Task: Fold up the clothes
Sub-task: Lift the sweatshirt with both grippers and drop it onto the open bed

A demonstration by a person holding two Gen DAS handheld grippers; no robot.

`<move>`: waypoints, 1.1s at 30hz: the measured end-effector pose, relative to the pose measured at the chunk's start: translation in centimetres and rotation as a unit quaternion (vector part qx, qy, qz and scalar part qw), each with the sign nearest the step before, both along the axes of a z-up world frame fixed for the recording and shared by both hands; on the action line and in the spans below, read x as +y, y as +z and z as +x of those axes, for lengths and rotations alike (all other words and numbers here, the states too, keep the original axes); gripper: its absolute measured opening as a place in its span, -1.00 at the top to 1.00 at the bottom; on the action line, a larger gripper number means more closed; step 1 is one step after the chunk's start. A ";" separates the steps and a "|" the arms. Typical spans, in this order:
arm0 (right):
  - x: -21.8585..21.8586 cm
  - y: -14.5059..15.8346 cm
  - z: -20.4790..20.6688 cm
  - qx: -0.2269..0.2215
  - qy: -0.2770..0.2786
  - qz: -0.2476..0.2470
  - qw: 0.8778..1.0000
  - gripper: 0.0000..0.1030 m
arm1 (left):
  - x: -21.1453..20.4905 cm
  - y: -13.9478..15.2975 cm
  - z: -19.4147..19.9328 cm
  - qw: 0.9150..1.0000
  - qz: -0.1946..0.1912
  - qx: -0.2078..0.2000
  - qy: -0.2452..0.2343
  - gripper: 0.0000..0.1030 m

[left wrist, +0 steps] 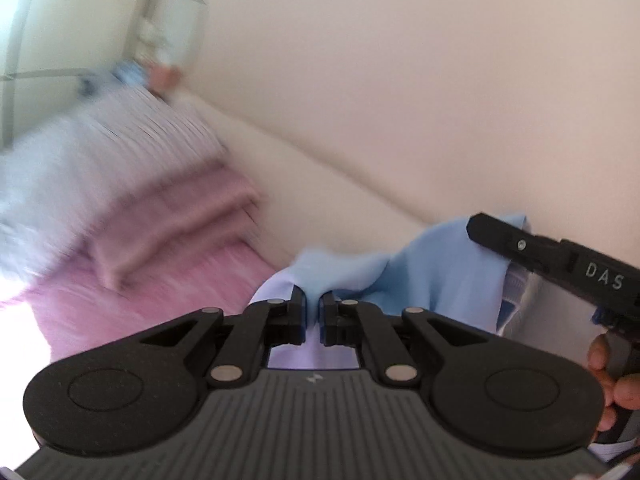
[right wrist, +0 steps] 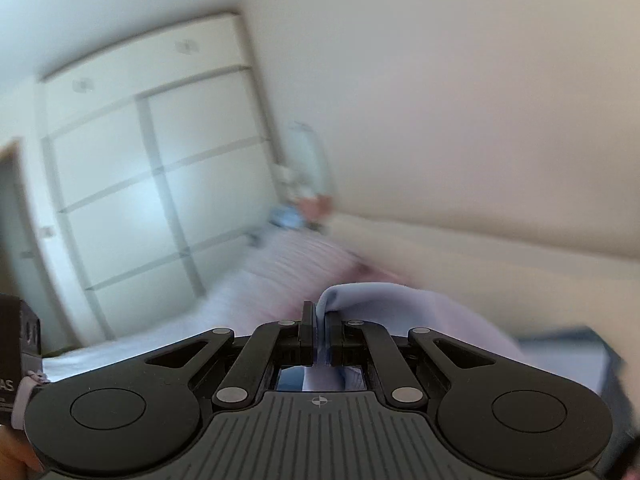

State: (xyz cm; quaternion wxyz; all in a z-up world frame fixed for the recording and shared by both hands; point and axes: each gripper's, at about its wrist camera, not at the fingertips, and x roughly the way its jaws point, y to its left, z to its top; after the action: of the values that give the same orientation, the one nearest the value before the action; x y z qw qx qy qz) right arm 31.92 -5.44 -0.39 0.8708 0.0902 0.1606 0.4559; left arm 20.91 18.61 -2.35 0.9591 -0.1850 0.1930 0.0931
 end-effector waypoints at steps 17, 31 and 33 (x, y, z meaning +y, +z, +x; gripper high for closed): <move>13.1 11.8 -23.3 -0.009 0.253 0.142 0.957 0.96 | 5.7 15.5 -37.5 0.956 0.102 -0.102 0.255 0.94; 26.3 4.0 -35.6 0.122 0.381 -0.188 0.897 -0.04 | 9.2 4.6 -49.1 0.886 -0.008 0.204 0.415 0.78; 25.7 2.9 -36.1 0.118 0.385 -0.220 0.888 -0.04 | 8.4 3.2 -50.5 0.878 -0.037 0.216 0.425 0.78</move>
State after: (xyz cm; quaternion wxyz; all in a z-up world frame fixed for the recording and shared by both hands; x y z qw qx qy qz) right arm -4.21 20.28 2.51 0.5987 -0.1193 0.3805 0.6947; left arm -29.63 27.01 0.86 0.7544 -0.2598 0.3011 0.5223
